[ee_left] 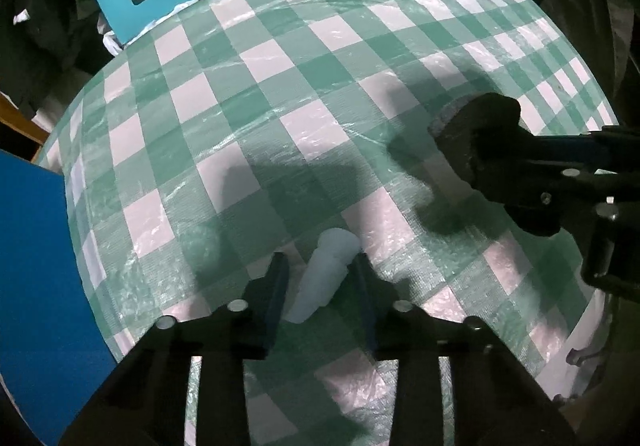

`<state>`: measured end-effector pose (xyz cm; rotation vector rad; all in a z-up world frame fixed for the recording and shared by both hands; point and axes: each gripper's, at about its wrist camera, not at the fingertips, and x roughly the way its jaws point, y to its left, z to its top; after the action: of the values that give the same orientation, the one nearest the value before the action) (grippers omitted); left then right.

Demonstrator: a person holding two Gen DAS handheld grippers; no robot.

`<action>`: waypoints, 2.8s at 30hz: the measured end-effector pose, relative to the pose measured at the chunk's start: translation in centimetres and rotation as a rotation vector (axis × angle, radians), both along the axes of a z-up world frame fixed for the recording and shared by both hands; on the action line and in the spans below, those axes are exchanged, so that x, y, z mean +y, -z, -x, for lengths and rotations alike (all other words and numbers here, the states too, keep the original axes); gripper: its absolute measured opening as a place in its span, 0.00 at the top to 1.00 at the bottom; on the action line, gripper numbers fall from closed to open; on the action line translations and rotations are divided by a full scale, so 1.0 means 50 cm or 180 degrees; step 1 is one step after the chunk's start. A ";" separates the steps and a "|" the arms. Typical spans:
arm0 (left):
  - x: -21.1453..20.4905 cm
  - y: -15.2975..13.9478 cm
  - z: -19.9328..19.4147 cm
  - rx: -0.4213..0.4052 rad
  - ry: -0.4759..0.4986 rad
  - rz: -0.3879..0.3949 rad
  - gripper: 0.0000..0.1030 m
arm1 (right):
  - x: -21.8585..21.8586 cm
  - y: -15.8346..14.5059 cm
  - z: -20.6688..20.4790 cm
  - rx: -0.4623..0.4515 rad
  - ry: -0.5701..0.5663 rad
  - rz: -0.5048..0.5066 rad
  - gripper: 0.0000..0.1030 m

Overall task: Organize soft objects
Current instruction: 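Grasp the small white item with the left tool while the right tool holds the black sock, then carry the white item and black sock into the box and open both tools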

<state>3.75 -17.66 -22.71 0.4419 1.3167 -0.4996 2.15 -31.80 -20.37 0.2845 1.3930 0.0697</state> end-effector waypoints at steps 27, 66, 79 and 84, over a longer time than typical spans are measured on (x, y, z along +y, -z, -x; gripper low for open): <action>0.058 -0.122 0.008 -0.0310 -0.0275 0.0106 0.83 | 0.046 -0.087 0.013 -0.0316 -0.0175 0.0047 0.62; 0.211 -0.312 0.049 -0.0843 -0.0714 0.0339 0.83 | 0.185 -0.277 0.037 -0.0971 -0.0653 -0.0187 0.62; 0.302 -0.344 0.054 -0.0931 -0.0952 0.0425 0.83 | 0.279 -0.296 0.030 -0.1008 -0.0893 -0.0230 0.62; 0.346 -0.348 0.055 -0.0942 -0.1066 0.0450 0.83 | 0.330 -0.301 0.023 -0.1012 -0.1023 -0.0243 0.62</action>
<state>1.01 -0.37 -5.31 0.1637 1.0346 -0.2336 1.01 -15.29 -5.31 0.1040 1.1099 0.4174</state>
